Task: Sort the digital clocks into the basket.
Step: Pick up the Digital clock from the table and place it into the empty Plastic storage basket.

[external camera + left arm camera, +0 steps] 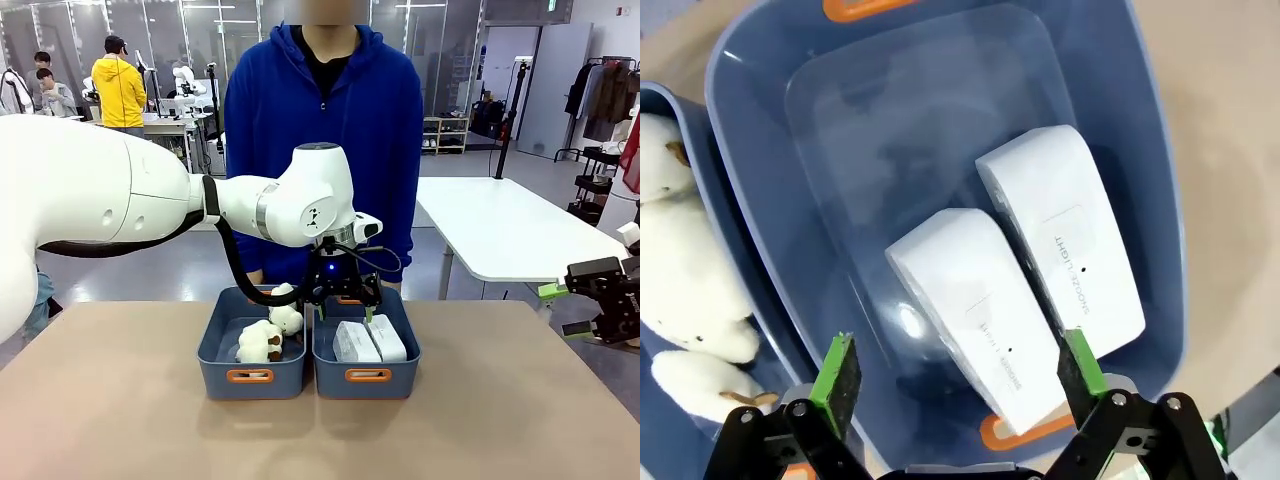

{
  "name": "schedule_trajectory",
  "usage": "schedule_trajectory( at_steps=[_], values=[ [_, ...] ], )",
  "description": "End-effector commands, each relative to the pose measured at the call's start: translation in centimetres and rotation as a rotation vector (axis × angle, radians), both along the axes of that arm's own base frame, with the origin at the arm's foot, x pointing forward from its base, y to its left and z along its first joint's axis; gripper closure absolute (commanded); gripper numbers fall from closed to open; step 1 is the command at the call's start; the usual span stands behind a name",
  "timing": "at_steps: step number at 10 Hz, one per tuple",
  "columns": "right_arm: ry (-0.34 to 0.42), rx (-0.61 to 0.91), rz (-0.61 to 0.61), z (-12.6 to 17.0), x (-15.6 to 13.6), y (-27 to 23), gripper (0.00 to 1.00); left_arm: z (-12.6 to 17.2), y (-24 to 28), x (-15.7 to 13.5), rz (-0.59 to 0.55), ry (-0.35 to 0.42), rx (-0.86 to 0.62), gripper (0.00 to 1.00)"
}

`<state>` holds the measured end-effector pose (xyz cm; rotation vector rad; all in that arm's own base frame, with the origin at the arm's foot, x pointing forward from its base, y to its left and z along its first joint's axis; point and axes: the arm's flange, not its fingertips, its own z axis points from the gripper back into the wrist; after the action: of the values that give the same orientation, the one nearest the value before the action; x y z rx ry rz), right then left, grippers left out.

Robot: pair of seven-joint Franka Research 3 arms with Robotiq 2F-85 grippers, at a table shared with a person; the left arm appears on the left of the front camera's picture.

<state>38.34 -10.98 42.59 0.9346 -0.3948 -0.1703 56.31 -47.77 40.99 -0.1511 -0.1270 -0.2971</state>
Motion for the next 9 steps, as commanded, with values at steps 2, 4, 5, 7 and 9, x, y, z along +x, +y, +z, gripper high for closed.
schedule_trajectory(
  at_steps=[2,4,5,7,9],
  values=[
    [-0.001,-0.008,0.016,-0.02,0.06,-0.20,0.00,-0.55,-0.08,0.04,0.008,0.010,0.000,0.00],
    [-0.001,-0.008,0.016,-0.02,0.06,-0.20,0.00,-0.55,-0.08,0.04,0.008,0.010,0.000,0.00],
    [-0.001,-0.008,0.016,-0.02,0.06,-0.20,0.00,-0.55,-0.08,0.04,0.008,0.010,0.000,0.00],
    [-0.001,-0.008,0.016,-0.02,0.06,-0.20,0.00,-0.55,-0.08,0.04,0.008,0.010,0.000,0.00],
    [-0.001,-0.008,0.016,-0.02,0.06,-0.20,0.00,-0.63,-0.03,0.04,0.001,0.007,0.004,0.03]
  ],
)
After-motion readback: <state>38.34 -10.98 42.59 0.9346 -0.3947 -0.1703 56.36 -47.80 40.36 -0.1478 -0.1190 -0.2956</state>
